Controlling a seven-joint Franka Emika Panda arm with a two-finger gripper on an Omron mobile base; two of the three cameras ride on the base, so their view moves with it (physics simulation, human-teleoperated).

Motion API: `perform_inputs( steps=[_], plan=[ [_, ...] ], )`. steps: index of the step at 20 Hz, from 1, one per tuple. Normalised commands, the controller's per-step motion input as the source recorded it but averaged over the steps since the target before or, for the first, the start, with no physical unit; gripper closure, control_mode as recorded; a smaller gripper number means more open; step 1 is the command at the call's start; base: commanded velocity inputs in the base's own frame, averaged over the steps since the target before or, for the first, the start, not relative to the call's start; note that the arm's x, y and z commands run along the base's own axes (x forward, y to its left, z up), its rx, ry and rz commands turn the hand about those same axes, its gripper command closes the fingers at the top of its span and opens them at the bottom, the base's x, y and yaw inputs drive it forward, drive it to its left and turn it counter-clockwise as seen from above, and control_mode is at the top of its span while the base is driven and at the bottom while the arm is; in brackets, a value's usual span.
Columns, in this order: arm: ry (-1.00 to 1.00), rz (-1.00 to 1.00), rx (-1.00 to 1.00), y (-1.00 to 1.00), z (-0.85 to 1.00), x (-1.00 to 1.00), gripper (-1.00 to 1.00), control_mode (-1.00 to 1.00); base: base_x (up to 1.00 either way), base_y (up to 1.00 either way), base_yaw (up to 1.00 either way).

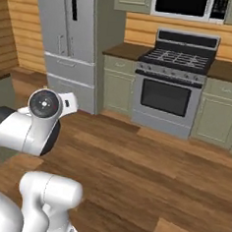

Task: Start the toaster. Once the lever pops up, take the bread to the plate on the dining counter.

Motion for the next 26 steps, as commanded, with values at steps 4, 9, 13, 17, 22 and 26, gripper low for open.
perform_inputs(
  steps=[4,9,13,17,22,26],
  plan=[
    [0.0,0.0,0.0,0.0,0.0,0.0,1.0,1.0,0.0,0.51,0.54],
    [0.0,0.0,0.0,0.0,0.0,0.0,1.0,1.0,0.0,0.53,0.54],
    [0.0,0.0,0.0,0.0,0.0,0.0,1.0,1.0,0.0,0.55,0.54],
    [0.0,0.0,0.0,0.0,0.0,0.0,1.0,1.0,0.0,0.57,0.53],
    [0.0,0.0,0.0,0.0,0.0,0.0,1.0,1.0,0.01,0.55,0.52],
    [0.0,0.0,0.0,0.0,0.0,0.0,1.0,1.0,0.01,0.47,0.53]
  ],
)
